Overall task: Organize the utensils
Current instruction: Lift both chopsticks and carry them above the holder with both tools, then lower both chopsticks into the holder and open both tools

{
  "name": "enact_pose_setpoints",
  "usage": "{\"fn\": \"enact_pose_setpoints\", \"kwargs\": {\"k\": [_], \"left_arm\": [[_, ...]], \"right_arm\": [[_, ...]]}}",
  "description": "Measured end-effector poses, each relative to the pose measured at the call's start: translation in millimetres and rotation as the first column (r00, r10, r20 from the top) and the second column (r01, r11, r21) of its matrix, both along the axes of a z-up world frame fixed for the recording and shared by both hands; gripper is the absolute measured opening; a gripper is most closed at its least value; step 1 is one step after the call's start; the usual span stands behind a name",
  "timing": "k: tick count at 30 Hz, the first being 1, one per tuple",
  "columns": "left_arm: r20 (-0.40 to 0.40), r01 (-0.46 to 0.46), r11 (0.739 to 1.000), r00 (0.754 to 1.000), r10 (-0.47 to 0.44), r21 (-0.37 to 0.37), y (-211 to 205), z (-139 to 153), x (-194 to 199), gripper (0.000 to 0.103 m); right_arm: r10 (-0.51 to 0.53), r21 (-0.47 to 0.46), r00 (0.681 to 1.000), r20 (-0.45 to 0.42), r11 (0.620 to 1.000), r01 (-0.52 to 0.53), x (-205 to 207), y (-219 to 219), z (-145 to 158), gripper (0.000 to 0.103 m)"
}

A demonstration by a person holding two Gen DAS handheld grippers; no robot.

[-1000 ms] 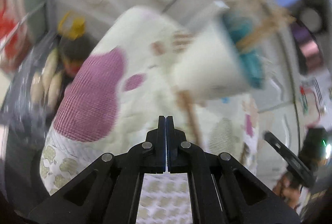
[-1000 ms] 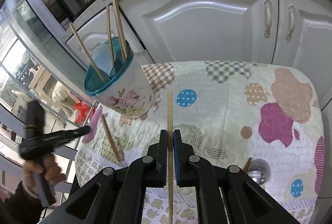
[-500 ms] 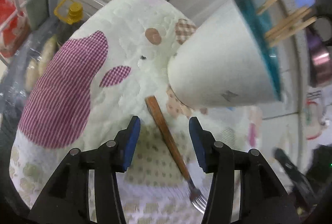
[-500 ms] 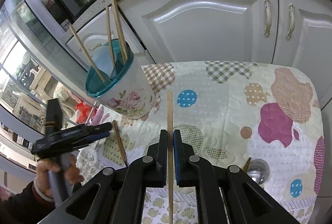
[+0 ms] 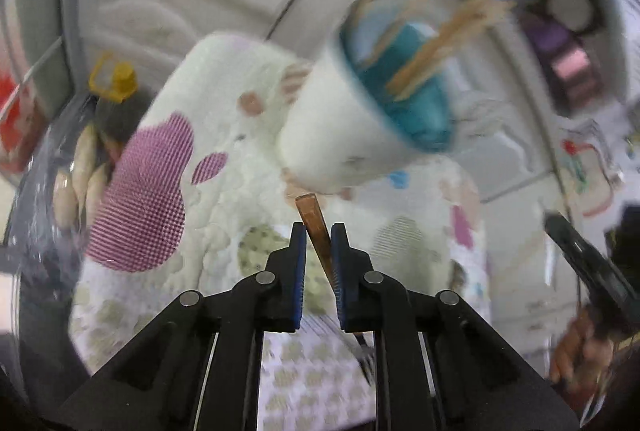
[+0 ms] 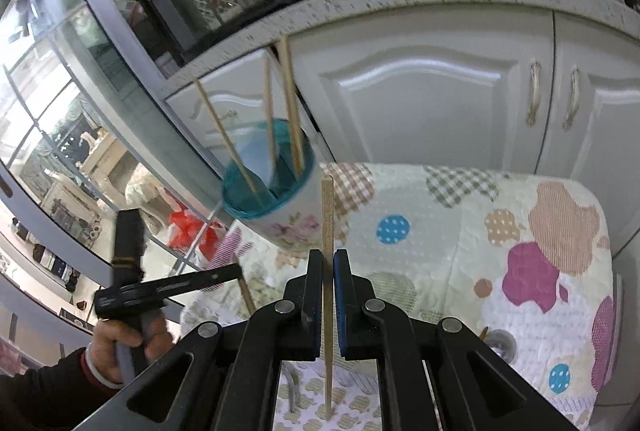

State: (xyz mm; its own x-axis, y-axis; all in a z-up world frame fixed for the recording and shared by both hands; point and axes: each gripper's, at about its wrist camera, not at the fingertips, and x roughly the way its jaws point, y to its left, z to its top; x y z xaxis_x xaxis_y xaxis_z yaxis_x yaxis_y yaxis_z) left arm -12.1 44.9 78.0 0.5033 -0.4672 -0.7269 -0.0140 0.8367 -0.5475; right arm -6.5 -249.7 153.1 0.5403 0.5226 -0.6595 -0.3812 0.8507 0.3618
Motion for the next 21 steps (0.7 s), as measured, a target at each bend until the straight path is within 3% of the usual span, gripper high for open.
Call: {"fn": "enact_pose_setpoints", "kwargs": {"k": [5,10,21], "left_arm": [[0.132,0.063,0.998,0.989,-0.065,0.025,0.9,53.6,-31.4,0.008],[0.215,0.072,0.995,0.973,-0.084,0.067,-2.2,92.6,-46.7,0.008],[0.396,-0.001,0.992,0.917,-0.048,0.124,26.2,195.0,-25.9,0.008]], "right_arm": [[0.021,0.012,0.997,0.068,1.0,-0.022,-12.3,3.0,23.2,0.005],[0.039,0.013,0.99,0.138,0.999,-0.041,-19.7,11.3,50.2,0.005],[0.029,0.068,0.967,0.253,0.997,-0.047,6.5,22.9,115.2,0.005]]}}
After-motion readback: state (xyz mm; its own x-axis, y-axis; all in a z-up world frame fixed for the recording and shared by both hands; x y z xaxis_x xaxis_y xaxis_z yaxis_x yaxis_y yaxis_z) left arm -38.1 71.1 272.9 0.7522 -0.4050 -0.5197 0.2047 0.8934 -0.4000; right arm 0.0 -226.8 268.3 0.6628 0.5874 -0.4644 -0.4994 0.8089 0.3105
